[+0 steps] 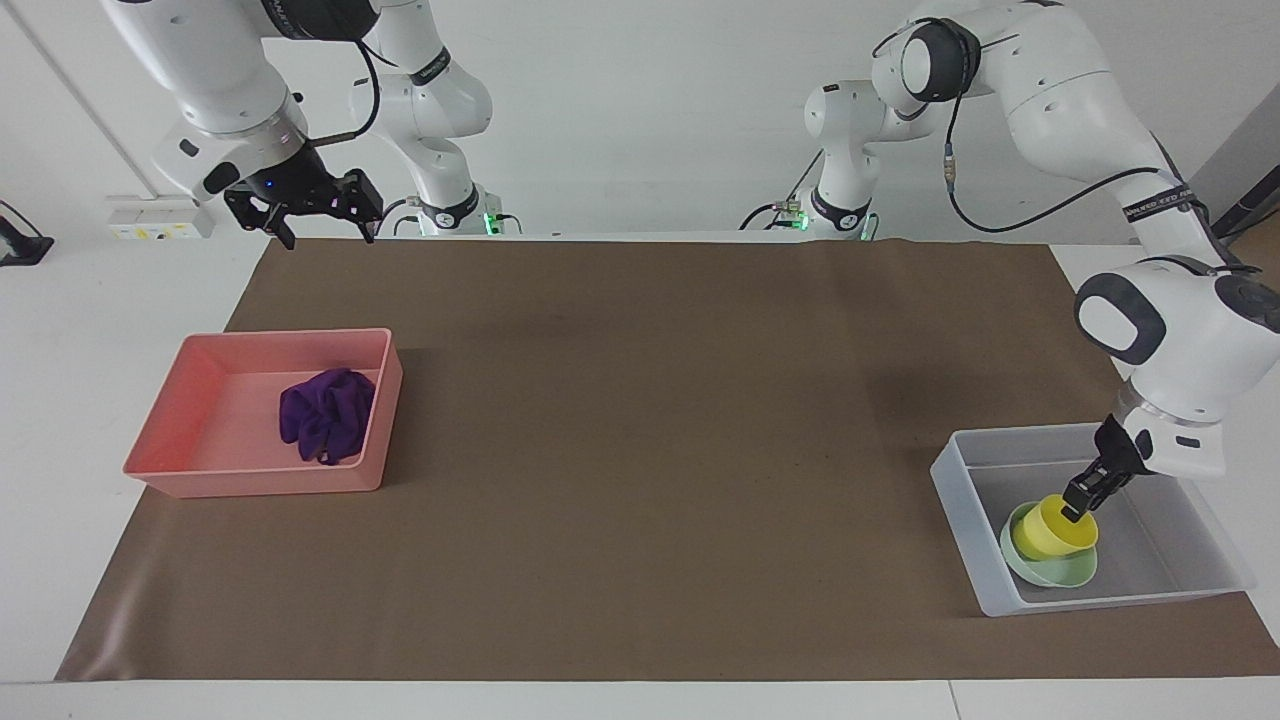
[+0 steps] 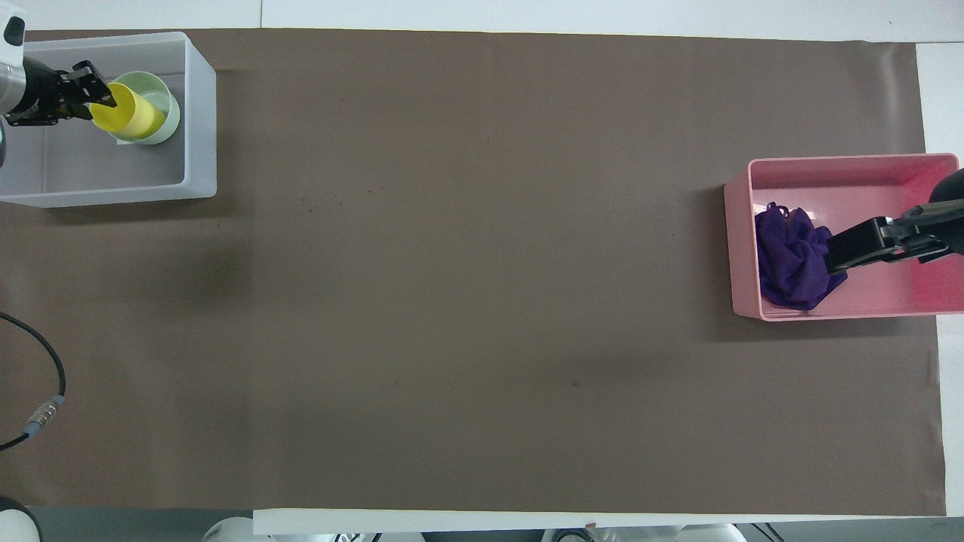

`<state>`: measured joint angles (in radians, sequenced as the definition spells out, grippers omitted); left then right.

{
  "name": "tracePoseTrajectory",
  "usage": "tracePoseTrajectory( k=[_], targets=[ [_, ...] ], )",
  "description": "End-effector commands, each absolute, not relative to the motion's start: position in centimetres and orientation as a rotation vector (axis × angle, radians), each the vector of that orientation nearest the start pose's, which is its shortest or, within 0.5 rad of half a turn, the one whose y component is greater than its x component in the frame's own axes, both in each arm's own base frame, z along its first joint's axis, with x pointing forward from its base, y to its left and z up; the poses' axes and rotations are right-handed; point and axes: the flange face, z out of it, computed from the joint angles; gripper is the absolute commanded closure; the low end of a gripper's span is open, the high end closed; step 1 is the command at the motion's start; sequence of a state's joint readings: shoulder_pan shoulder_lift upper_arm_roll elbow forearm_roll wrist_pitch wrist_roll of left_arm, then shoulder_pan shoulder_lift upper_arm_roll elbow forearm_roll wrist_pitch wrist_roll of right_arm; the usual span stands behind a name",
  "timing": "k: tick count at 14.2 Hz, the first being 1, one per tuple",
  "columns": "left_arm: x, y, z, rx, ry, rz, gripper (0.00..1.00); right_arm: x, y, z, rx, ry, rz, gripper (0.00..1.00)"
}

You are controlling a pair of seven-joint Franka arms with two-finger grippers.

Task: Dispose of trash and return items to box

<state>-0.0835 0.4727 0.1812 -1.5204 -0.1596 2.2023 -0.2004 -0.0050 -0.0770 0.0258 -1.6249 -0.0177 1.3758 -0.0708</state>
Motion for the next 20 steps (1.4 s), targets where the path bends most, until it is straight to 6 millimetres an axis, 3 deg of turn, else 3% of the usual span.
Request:
tracePoseTrajectory(
  k=[1,2,4,6,8,10,12,15,20],
  targets=[
    [64.5,1.3,44.8,-3.207,-0.488,-0.154,0.00,50.2,0.8,62.6,-3.134,-0.147,0.263,0.00],
    [61.2,0.4,45.1,-3.212,-0.449,-0.106,0.00,50.2,0.7,62.6,-3.134,-0.145,0.263,0.00],
    [55.0,-2.1,47.7,-3.192,-0.280,-0.106,0.00,50.3,0.7,62.6,-3.134,-0.145,0.261,0.00],
    [52.4,-2.9,50.8,-3.200,-0.173,-0.048,0.00,50.2,0.7,62.6,-3.133,-0.147,0.263,0.00],
    [52.2,-3.7,56.1,-3.164,0.073,-0.027,0.01,50.2,0.8,62.5,-3.133,-0.149,0.268,0.00],
    [52.6,-3.7,59.6,-3.159,0.101,-0.032,0.00,50.2,0.8,62.5,-3.133,-0.149,0.268,0.00],
    [54.1,-2.6,61.4,-3.152,0.061,-0.051,0.00,50.2,0.8,62.5,-3.133,-0.149,0.268,0.00],
    [54.7,0.9,62.5,-3.148,0.015,-0.021,0.00,50.2,0.8,62.5,-3.133,-0.149,0.271,0.00],
    [54.6,1.9,62.6,-3.160,-0.003,-0.015,0.00,50.2,0.0,62.5,-3.132,-0.125,0.273,0.00]
  ],
)
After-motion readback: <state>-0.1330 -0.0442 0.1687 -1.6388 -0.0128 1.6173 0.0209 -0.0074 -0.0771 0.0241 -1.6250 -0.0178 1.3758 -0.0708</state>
